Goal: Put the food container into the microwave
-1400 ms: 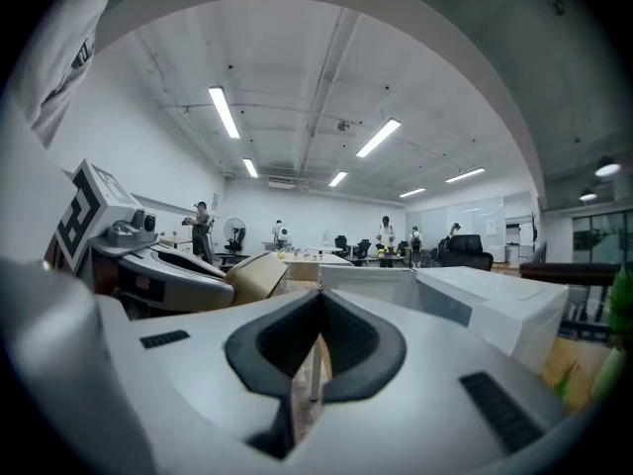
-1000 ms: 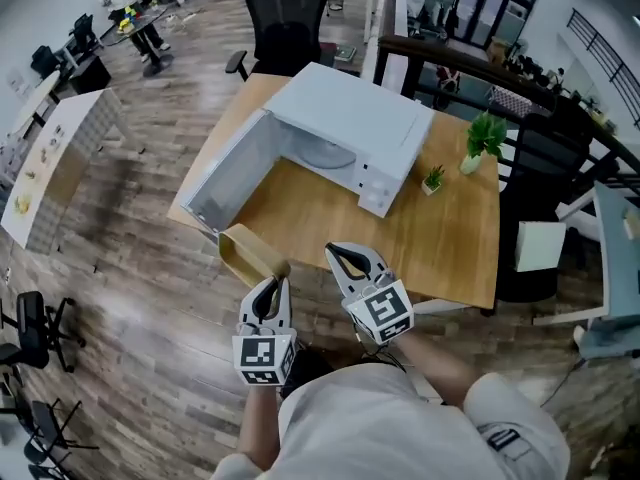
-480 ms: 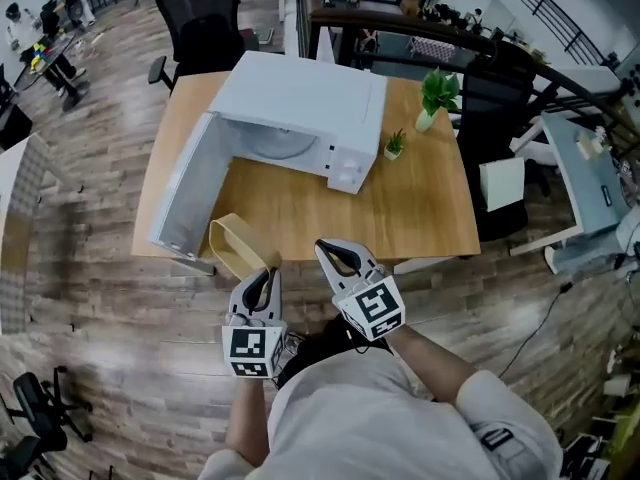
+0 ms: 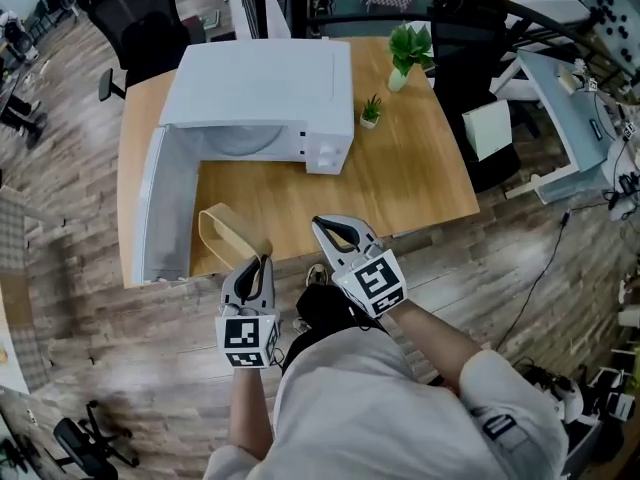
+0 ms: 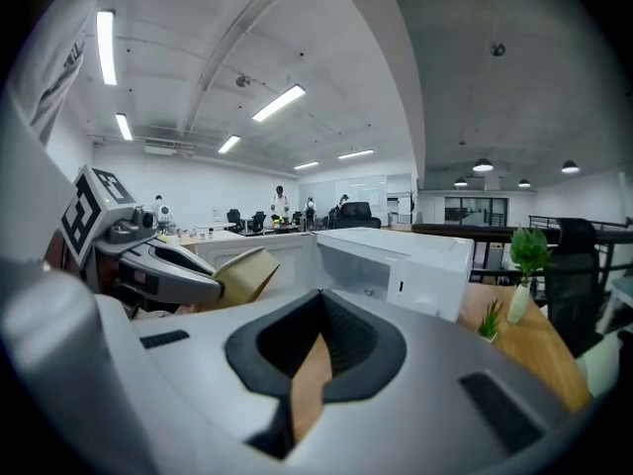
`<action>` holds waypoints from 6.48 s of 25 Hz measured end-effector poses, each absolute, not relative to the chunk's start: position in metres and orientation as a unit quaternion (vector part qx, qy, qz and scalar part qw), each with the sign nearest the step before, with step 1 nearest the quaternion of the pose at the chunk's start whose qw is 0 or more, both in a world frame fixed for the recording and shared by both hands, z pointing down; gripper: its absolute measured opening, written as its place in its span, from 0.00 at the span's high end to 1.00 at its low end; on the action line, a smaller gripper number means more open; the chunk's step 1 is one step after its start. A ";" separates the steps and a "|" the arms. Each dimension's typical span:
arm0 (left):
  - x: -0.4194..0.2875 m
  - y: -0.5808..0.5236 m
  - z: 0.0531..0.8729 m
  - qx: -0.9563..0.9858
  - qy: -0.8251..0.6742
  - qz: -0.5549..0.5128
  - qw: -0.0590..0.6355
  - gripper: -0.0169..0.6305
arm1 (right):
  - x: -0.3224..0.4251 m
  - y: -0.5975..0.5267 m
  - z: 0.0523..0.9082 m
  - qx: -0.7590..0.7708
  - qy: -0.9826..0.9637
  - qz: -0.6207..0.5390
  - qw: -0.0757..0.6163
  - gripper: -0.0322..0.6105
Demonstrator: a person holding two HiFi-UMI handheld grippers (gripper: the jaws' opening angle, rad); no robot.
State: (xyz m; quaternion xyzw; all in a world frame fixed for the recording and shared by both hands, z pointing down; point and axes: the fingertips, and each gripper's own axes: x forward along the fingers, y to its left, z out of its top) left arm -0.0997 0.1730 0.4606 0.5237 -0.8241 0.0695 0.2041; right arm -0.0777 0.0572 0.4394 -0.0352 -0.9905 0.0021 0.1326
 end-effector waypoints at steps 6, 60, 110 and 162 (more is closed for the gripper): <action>-0.133 0.150 0.478 0.541 -0.802 0.114 0.224 0.92 | -0.107 0.039 0.461 -0.036 -0.989 0.004 0.147 0.94; -0.260 0.051 0.603 0.683 -0.509 0.484 0.199 0.91 | -0.130 -0.012 0.581 0.237 -0.934 0.184 0.195 0.94; -0.336 0.008 0.616 0.626 -0.544 0.544 0.127 0.90 | -0.192 -0.006 0.574 0.178 -0.946 0.183 0.202 0.94; -0.347 0.002 0.606 0.559 -0.586 0.581 0.080 0.73 | -0.183 -0.006 0.586 0.129 -0.948 0.190 0.223 0.94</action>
